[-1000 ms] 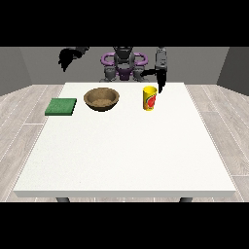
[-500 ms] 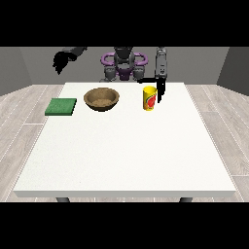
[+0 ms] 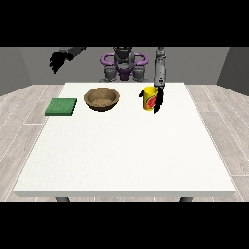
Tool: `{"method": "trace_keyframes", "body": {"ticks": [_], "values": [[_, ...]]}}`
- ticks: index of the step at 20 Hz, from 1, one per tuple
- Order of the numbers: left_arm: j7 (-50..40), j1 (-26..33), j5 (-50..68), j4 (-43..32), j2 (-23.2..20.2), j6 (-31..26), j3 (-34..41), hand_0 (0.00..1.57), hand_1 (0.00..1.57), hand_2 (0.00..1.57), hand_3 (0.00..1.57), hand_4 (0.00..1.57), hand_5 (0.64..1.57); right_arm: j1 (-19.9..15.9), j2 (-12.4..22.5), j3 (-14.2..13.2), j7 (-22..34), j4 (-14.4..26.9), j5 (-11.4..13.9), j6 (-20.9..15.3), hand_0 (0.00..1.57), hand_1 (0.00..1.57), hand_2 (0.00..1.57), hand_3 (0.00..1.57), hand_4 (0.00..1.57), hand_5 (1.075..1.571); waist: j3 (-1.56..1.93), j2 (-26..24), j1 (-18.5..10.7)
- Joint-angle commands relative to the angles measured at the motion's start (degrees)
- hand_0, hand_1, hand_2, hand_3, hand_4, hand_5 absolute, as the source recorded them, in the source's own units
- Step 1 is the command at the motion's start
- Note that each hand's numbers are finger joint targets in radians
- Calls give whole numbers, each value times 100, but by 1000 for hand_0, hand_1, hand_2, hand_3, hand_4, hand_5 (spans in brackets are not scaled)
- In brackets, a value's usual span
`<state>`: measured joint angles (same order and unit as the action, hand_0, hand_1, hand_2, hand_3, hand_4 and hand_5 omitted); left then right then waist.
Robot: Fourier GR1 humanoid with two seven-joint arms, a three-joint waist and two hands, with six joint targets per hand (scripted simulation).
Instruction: Pick the cup and pour the ball into the bowl, then pick the bowl and place it on the pad
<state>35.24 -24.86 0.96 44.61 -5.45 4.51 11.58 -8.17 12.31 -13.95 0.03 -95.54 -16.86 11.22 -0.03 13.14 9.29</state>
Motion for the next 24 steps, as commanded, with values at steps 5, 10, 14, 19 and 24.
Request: {"method": "trace_keyframes", "body": {"ticks": [5, 10, 14, 19, 24], "values": [[702, -171, -472, -787, 84, 1109, 58, 1273, 1273, 1571, 1571, 1346, 1468, -65, 473, -456, 229, -95, -597, 421, 0, 0, 0, 165, 647, 1568, 0, 202, 420], [-99, -450, -905, -733, -11, 1428, -333, 1285, 1285, 1571, 1571, 1408, 1413, -91, 771, -788, 386, 590, -769, 584, 0, 0, 0, 182, 634, 1566, 5, -413, 114], [-929, -701, -1769, -507, 142, 2209, -1018, 1289, 1289, 1571, 1571, 1411, 1446, -266, 847, -854, 471, 1121, -712, 485, 0, 0, 0, 327, 639, 1565, 13, -913, -151], [-2060, -1108, -3404, -926, -171, 3199, -2014, 1349, 1349, 1571, 1571, 1421, 1540, -176, 874, -771, 598, 1408, -676, 592, 0, 0, 0, 243, 646, 1564, 44, -1292, -14], [-3622, -1685, -4894, -1512, 69, 3498, -2978, 1361, 1361, 1571, 1571, 1441, 1545, -40, 596, -584, 263, 1809, -474, 682, 0, 0, 0, 83, 675, 1561, 41, -1560, -110]]}}
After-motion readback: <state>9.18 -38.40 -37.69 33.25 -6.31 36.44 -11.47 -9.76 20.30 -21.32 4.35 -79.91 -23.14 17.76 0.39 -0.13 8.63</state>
